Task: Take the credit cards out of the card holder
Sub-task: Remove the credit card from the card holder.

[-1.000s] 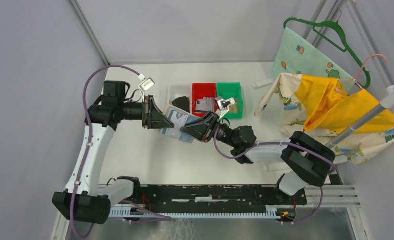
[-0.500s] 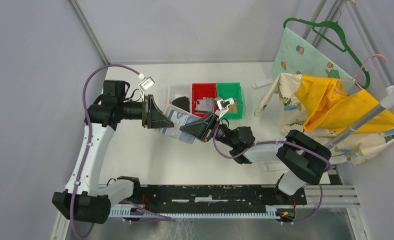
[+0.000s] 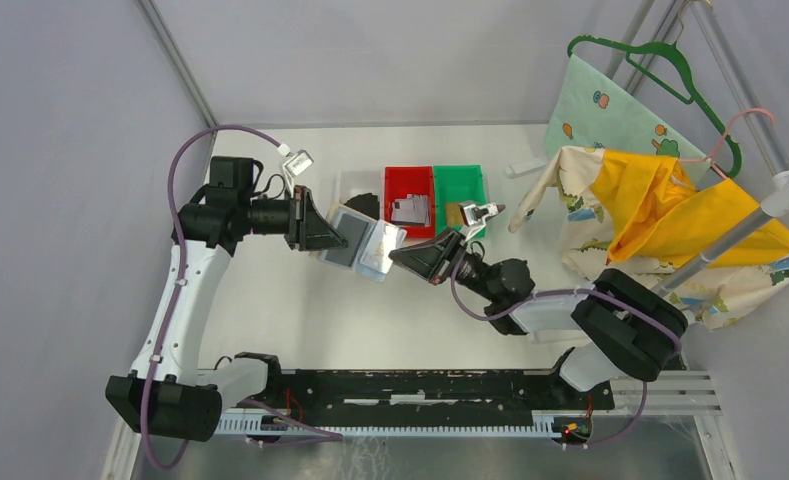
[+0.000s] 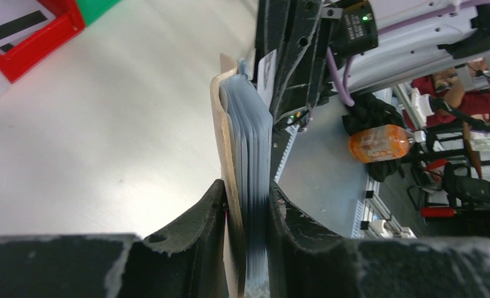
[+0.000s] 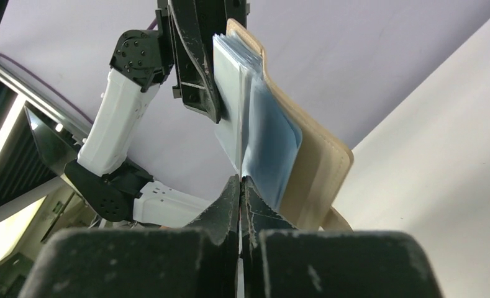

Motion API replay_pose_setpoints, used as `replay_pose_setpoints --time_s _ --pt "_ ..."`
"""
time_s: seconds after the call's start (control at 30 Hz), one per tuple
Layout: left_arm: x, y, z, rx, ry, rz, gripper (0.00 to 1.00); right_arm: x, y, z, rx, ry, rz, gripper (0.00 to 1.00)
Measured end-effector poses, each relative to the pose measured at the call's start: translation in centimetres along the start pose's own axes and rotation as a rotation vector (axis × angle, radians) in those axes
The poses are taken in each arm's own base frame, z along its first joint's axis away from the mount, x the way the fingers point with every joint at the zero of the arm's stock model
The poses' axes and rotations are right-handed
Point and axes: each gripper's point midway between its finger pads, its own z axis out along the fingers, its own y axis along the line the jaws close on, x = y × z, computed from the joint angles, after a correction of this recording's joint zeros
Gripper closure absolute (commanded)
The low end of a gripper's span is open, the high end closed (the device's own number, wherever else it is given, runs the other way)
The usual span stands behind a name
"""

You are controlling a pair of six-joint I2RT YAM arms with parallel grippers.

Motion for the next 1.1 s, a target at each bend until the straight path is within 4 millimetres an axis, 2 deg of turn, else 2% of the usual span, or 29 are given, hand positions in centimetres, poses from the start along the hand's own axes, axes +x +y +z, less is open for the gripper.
replay_pose_setpoints --time_s 0.23,0.4,0.53,0.67,0.77,0.9,1.1 --pt "0.0 3.3 -0.3 -0.191 0.003 0.02 0.98 -4.2 -2.7 -3.1 0.134 -0.044 -0.066 1.0" --pt "0.2 5.7 -1.1 -0.32 0.022 0.07 0.98 -6.6 -6.9 -5.1 0.326 0.004 -0.137 1.0" --pt "0.4 6.0 -1.4 -0.342 0.043 0.087 0.98 -8.5 -10.4 -5.7 0.485 0.068 -0.207 1.0" --pt "0.4 6.0 -1.5 -0.343 0.051 0.105 0.98 -10.1 -13.1 -5.3 0.587 0.131 -0.276 1.0" --pt "0.5 6.0 -1.5 -0.342 0.055 0.113 0.98 -10.4 -15.6 -5.0 0.65 0.185 -0.294 1.0" --pt "0.6 5.8 -1.5 -0.337 0.058 0.118 0.98 -10.1 -20.0 -4.9 0.74 0.27 -0.286 1.0" --pt "0.6 5.3 -1.5 -0.314 0.055 0.127 0.98 -9.5 -24.5 -5.3 0.828 0.347 -0.27 1.0"
